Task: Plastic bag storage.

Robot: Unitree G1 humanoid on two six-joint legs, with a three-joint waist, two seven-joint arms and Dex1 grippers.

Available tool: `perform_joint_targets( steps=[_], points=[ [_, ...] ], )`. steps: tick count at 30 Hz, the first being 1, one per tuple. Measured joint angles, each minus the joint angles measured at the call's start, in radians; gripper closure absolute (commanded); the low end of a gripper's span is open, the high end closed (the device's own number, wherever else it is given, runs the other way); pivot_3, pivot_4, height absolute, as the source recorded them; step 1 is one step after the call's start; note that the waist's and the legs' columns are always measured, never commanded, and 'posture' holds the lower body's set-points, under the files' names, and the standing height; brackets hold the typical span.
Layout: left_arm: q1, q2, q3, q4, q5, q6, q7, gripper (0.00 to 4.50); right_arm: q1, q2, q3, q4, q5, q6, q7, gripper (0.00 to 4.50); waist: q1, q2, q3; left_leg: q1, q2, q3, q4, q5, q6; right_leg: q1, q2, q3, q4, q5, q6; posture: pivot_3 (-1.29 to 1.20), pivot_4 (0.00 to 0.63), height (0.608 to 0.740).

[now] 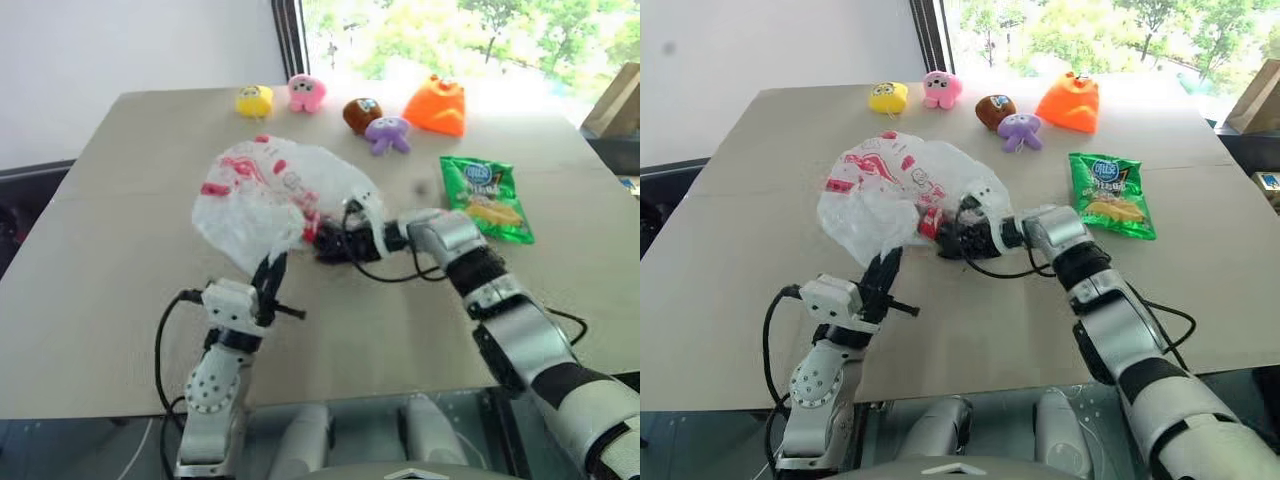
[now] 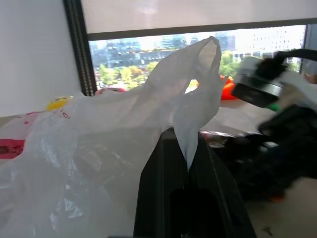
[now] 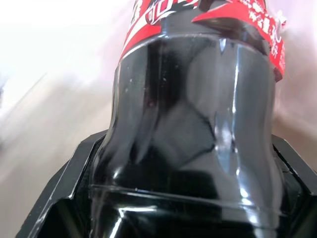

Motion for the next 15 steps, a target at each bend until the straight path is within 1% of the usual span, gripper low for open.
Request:
perform_joint_targets(
  steps=[1, 2, 6, 9, 11, 15],
  points=[
    [0.021, 0.017, 0.001, 0.001, -0.011, -0.014, -0.018, 4.50, -0.011, 0.014, -0.044, 0.028, 0.002, -0.006, -0.044, 1.32, 0.002, 0.000, 0.000, 0.000, 0.000, 0.000, 0.000, 0.000, 0.000, 0.000, 0.000, 0.000, -0.001, 0.000, 0.000, 0.00, 0.150, 0.740],
    [0.025, 0.021, 0.001, 0.003, -0.014, -0.017, -0.024, 4.50, -0.012, 0.016, -0.058, 0.033, 0.002, -0.007, -0.058, 1.32, 0.003, 0.001, 0.000, -0.001, 0.000, 0.000, 0.000, 0.000, 0.000, 0.000, 0.000, 0.000, -0.002, 0.000, 0.000, 0.00, 0.150, 0.740],
    [0.031, 0.033, 0.001, 0.033, -0.043, -0.046, -0.060, 4.50, -0.012, 0.081, -0.201, 0.061, 0.035, -0.075, -0.184, 1.32, 0.003, 0.002, 0.001, -0.001, 0.000, 0.000, -0.002, 0.000, 0.000, -0.001, 0.000, 0.000, -0.003, 0.000, 0.000, 0.00, 0.150, 0.740],
    [0.019, 0.032, 0.004, 0.057, -0.057, -0.059, -0.064, 4.50, -0.017, 0.122, -0.299, 0.068, 0.059, -0.203, -0.266, 1.32, -0.003, 0.004, 0.002, -0.002, 0.000, 0.000, -0.003, 0.000, 0.000, -0.001, 0.000, 0.000, -0.004, 0.000, 0.000, 0.00, 0.150, 0.740],
    [0.003, 0.028, 0.013, 0.069, -0.068, -0.060, -0.063, 4.50, -0.031, 0.150, -0.386, 0.068, 0.098, -0.309, -0.315, 1.32, -0.006, 0.004, 0.003, -0.002, 0.000, 0.000, -0.003, 0.000, 0.000, -0.001, 0.000, 0.000, -0.004, 0.000, 0.000, 0.00, 0.150, 0.740],
    [-0.026, 0.028, 0.025, 0.086, -0.069, -0.062, -0.063, 4.50, -0.059, 0.172, -0.478, 0.053, 0.151, -0.453, -0.343, 1.32, -0.012, 0.004, 0.003, -0.002, 0.000, 0.000, -0.003, 0.000, 0.000, -0.001, 0.000, 0.000, -0.004, 0.000, 0.000, 0.00, 0.150, 0.740]
  ],
)
